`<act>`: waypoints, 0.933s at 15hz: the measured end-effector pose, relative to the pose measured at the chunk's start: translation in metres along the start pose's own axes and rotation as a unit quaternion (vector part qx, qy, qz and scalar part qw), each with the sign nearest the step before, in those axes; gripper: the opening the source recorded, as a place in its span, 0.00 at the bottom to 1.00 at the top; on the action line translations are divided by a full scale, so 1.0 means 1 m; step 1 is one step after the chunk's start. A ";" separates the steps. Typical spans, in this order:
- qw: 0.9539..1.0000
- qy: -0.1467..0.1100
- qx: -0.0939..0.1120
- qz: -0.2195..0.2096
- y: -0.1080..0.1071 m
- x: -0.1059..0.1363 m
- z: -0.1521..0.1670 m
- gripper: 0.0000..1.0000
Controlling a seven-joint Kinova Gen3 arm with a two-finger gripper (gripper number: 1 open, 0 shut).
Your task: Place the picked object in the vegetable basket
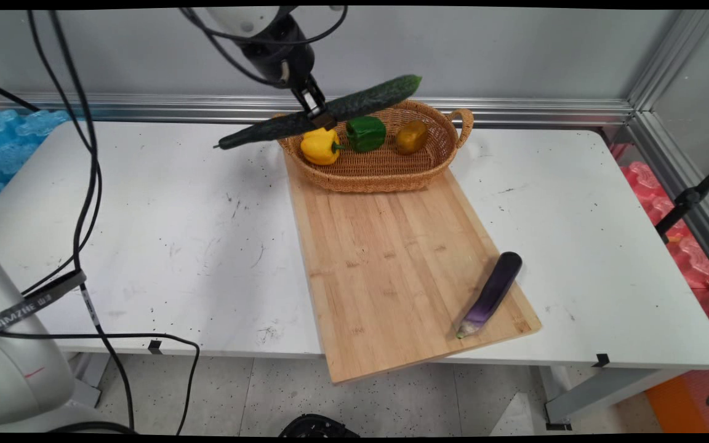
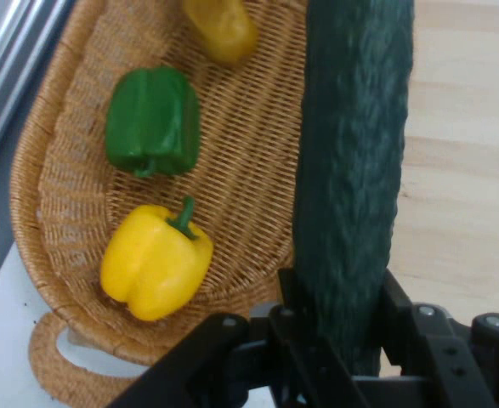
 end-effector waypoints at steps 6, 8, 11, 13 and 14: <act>1.000 -0.009 0.024 0.008 -0.007 0.038 0.040 0.00; 0.999 -0.015 0.027 0.024 -0.008 0.051 0.061 0.00; 0.998 -0.030 0.027 0.052 -0.006 0.067 0.094 0.00; 0.997 -0.039 0.028 0.065 -0.006 0.074 0.110 0.00; 0.996 -0.045 0.028 0.071 -0.005 0.077 0.120 0.00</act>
